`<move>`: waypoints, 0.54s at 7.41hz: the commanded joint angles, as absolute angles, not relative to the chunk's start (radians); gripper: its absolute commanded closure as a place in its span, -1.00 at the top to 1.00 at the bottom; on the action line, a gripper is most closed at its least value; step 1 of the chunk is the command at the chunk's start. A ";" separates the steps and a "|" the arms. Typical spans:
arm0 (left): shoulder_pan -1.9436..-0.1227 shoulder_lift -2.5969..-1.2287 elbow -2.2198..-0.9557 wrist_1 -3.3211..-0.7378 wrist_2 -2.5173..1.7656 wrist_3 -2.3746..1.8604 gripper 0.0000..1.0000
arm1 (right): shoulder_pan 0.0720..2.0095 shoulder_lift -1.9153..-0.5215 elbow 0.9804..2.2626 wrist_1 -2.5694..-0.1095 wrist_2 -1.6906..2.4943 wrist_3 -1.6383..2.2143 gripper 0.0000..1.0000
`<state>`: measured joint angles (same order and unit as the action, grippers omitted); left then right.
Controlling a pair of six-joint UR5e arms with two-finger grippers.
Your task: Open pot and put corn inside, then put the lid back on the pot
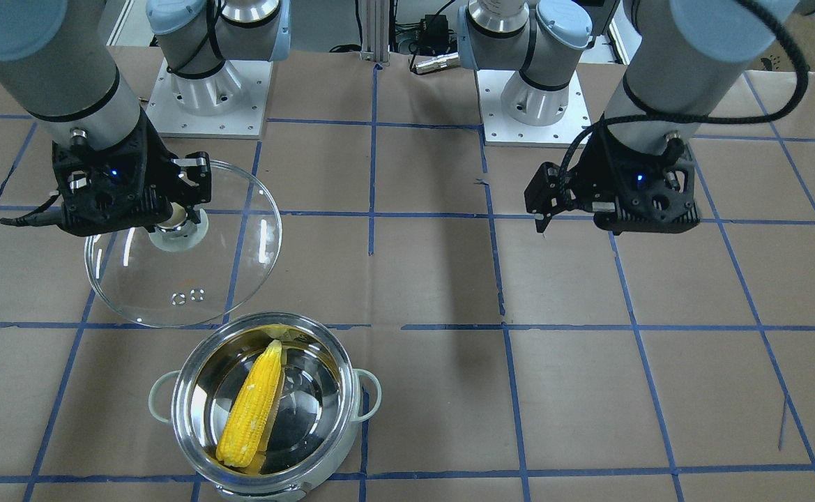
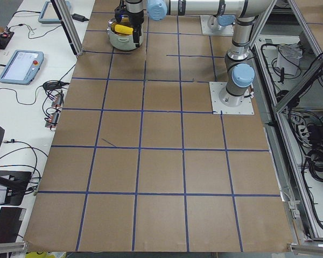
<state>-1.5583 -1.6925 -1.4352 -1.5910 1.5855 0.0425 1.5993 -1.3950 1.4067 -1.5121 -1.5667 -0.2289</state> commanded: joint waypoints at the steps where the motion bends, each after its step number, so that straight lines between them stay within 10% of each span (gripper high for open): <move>1: -1.551 -1.638 -1.454 -1.602 1.595 0.055 1.00 | 1.661 -1.285 1.338 -1.557 -1.549 -0.200 -0.41; 4: -1.554 -1.652 -1.462 -1.586 1.594 0.055 1.00 | 1.736 -1.074 1.259 -1.740 -1.549 -0.176 -0.42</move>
